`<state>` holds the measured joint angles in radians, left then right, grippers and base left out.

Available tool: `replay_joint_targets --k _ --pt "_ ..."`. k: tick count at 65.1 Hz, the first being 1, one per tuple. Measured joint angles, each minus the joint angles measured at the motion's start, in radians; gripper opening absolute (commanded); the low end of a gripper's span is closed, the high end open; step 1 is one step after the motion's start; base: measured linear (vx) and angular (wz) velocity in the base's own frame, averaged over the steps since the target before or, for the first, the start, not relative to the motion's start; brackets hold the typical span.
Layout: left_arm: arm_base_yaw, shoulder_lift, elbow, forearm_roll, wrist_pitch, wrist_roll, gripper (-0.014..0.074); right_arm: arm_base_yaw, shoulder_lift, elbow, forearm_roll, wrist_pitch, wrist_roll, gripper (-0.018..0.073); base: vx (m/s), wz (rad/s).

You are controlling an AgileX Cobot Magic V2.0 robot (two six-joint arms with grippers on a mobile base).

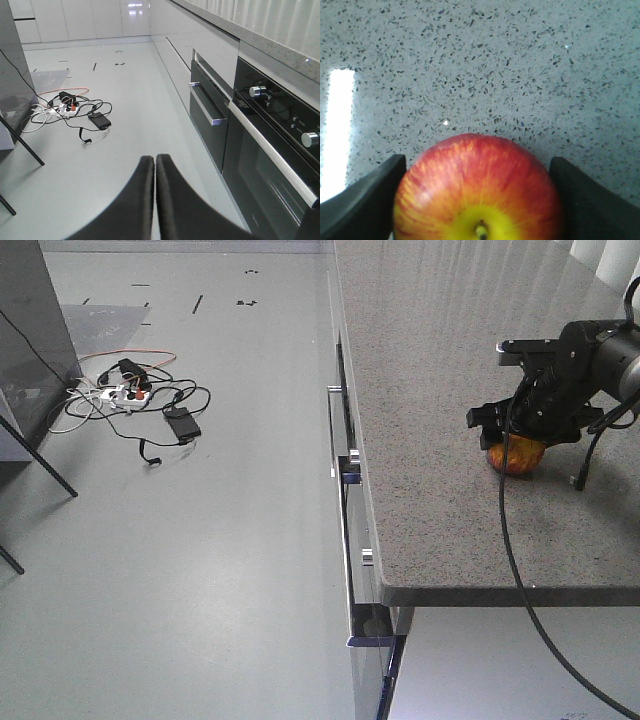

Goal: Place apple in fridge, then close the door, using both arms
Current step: 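Close the right gripper on the apple and lift it up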

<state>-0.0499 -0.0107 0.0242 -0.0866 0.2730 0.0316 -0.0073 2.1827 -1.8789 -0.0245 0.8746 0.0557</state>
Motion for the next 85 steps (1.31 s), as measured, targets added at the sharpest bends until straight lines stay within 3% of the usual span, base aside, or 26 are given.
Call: replay_joint_targets --k 14,33,49,85 --pt "0.000 0.000 0.000 0.000 0.000 0.000 -0.0007 -0.001 -0.064 0.002 0.042 -0.008 -0.056 0.0104 0.00 0.00" --pt "0.000 0.000 0.000 0.000 0.000 0.000 -0.0007 -0.002 -0.331 0.002 0.229 -0.016 -0.248 0.0103 0.00 0.00" --pt "0.000 0.000 0.000 0.000 0.000 0.000 -0.0007 -0.002 -0.550 0.002 0.364 0.080 -0.360 0.0102 0.00 0.00" --pt "0.000 0.000 0.000 0.000 0.000 0.000 -0.0007 -0.002 -0.838 0.001 0.461 0.359 -0.388 0.0104 0.00 0.00"
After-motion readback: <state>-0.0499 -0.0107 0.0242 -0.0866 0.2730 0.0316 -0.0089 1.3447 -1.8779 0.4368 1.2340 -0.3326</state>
